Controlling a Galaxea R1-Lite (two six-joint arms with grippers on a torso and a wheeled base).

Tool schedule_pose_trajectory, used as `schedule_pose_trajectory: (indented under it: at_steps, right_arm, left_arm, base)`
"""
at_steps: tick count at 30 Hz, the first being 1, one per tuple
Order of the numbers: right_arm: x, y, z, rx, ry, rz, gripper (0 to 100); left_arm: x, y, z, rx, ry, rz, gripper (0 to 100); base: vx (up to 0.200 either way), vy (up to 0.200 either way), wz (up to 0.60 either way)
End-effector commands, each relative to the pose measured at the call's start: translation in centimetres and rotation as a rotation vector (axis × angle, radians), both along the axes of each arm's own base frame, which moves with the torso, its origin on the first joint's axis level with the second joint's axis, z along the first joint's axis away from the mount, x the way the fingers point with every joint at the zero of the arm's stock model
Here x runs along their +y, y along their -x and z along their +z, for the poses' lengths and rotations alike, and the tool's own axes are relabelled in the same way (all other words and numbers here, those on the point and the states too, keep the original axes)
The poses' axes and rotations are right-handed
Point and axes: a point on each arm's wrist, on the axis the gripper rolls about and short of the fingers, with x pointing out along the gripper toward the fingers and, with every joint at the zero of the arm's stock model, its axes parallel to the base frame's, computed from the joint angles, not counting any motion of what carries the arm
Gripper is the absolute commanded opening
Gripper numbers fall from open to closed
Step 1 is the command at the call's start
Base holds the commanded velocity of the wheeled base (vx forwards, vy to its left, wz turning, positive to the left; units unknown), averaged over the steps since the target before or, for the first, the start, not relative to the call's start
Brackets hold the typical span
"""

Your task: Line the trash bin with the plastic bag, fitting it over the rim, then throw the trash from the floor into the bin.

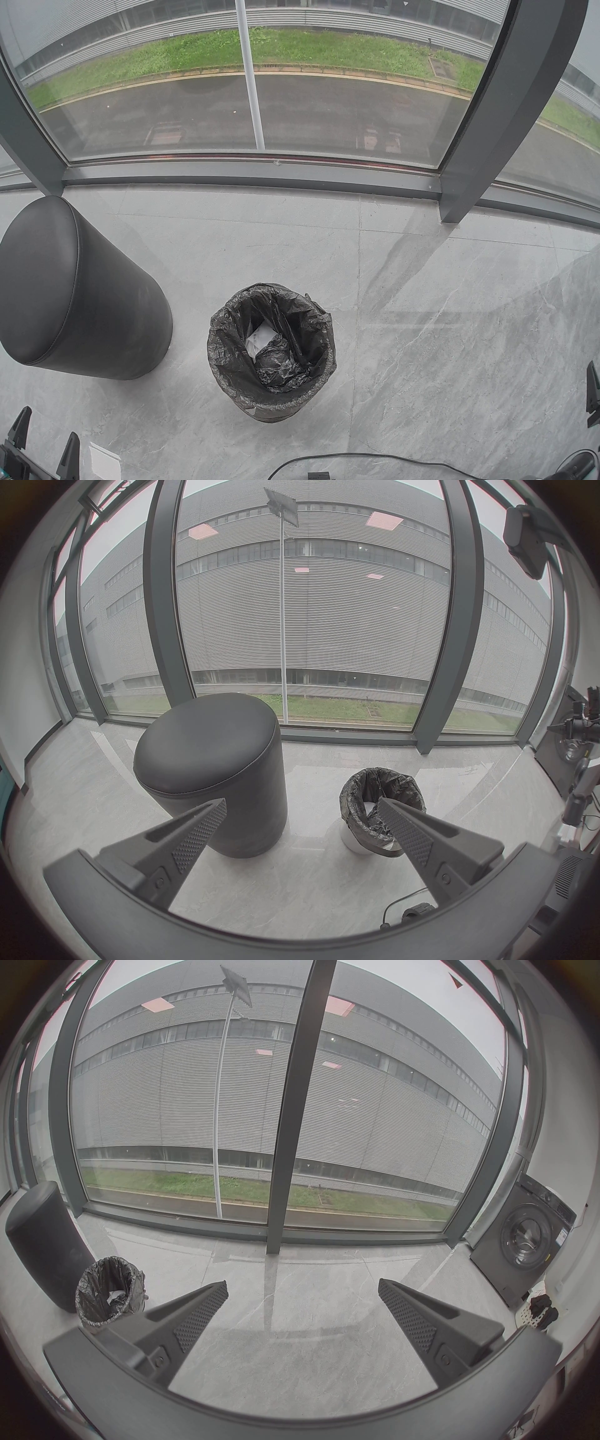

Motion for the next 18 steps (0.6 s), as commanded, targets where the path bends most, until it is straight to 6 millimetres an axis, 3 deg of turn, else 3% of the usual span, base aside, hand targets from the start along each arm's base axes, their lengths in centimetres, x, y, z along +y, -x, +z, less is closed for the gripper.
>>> schedule_pose_trajectory:
  at_steps: [1,18]
  right_arm:
    - [0.0,1.3,-1.2,-0.074,-0.002,-0.013,100]
    - [0.2,1.5,-2.3,-0.023,-0.008,0.052,100]
  left_arm:
    - [0.0,0.0,-0.5,0.001,0.001,0.000,100]
    - [0.0,0.0,-0.5,0.001,0.001,0.000,100]
  base:
    - [0.000,0.000,0.00]
    - [0.000,0.000,0.00]
